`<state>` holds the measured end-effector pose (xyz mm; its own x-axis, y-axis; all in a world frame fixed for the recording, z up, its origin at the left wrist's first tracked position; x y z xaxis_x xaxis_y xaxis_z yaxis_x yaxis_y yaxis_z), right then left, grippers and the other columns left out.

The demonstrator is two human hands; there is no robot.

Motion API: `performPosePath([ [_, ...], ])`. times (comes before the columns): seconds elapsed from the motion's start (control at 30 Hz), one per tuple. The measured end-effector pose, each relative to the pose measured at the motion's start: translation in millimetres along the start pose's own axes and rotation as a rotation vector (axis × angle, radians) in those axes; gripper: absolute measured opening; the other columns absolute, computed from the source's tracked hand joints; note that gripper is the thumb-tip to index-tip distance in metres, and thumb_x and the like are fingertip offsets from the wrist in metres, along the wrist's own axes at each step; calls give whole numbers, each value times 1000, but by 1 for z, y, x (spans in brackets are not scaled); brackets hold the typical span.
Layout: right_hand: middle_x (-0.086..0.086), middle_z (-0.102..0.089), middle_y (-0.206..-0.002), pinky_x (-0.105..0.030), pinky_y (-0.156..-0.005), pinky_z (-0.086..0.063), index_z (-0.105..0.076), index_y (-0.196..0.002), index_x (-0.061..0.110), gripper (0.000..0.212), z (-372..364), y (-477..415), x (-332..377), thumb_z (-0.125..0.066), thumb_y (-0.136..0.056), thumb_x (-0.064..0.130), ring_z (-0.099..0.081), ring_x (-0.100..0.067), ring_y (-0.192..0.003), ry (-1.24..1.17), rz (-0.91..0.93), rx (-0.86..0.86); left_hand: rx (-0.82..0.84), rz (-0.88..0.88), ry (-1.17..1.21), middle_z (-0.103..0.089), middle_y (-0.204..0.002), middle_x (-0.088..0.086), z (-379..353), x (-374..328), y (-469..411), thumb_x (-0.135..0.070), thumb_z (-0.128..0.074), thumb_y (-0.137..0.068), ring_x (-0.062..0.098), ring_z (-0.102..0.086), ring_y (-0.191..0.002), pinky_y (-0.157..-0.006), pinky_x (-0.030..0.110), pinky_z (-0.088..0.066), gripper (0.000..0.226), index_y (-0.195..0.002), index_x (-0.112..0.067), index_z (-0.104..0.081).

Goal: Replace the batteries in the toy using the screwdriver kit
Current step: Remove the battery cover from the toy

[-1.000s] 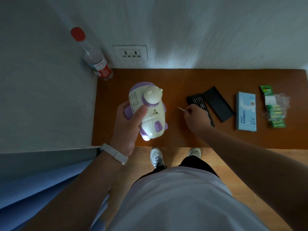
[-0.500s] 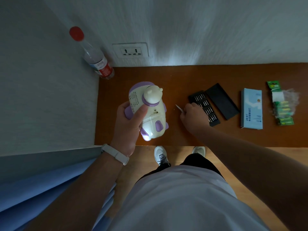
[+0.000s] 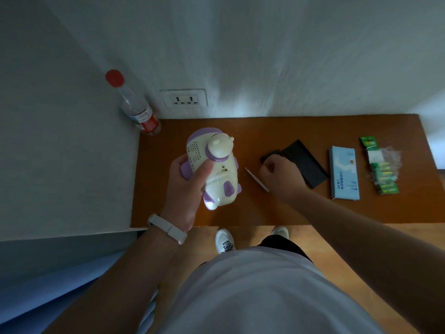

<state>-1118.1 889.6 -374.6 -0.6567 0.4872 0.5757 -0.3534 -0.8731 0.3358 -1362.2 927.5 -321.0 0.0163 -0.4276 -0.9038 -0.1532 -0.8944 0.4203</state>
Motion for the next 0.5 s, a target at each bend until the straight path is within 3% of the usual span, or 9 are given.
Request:
performPosePath([
  [0.17,10,-63,-82,-21,-57,-41,-62,-89,34,8,46,18,21,-57,-95,31,-59,-8,-68,-233,6,-5,46,-50,-7,-60,-126,1,-13,-21,1,-47,-81,-72,20,-64,-114,-75,33,-61,76,-135,-26,-43],
  [0.3,8,-69,-77,-25,-63,-51,-66,-88,37,9,74,29,38,-62,-92,29,-65,-10,-72,-440,19,48,88,-101,23,-62,-125,0,-28,-42,3,-53,-78,-60,19,-66,-113,-76,36,-61,78,-127,-32,-46],
  [0.37,13,-70,-84,-25,-68,-54,-65,-93,41,9,86,35,51,-65,-88,33,-68,-9,-79,-535,62,86,112,-138,42,-65,-122,0,-38,-55,5,-50,-80,-60,18,-68,-111,-76,35,-61,74,-123,-33,-48],
  [0.43,18,-68,-93,-24,-73,-54,-62,-98,48,23,98,41,65,-67,-76,46,-68,-7,-87,-612,112,132,129,-177,56,-68,-118,-2,-49,-67,8,-47,-81,-61,18,-69,-109,-76,35,-61,70,-121,-33,-49],
  [0.5,20,-67,-102,-32,-84,-55,-59,-105,53,40,108,46,78,-69,-66,54,-68,-7,-95,-693,146,189,141,-210,60,-70,-115,-5,-60,-78,12,-44,-82,-62,18,-70,-108,-76,34,-61,68,-122,-32,-50],
])
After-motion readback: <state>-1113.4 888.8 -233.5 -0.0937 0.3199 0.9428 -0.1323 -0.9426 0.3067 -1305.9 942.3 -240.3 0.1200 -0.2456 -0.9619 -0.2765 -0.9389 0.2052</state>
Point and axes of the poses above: each hand's wrist, its own y-axis away from the middle knuckle, its own z-axis out of the back of the hand, x = y × z, the point moved 9 cm from there along -y, towards the middle knuckle
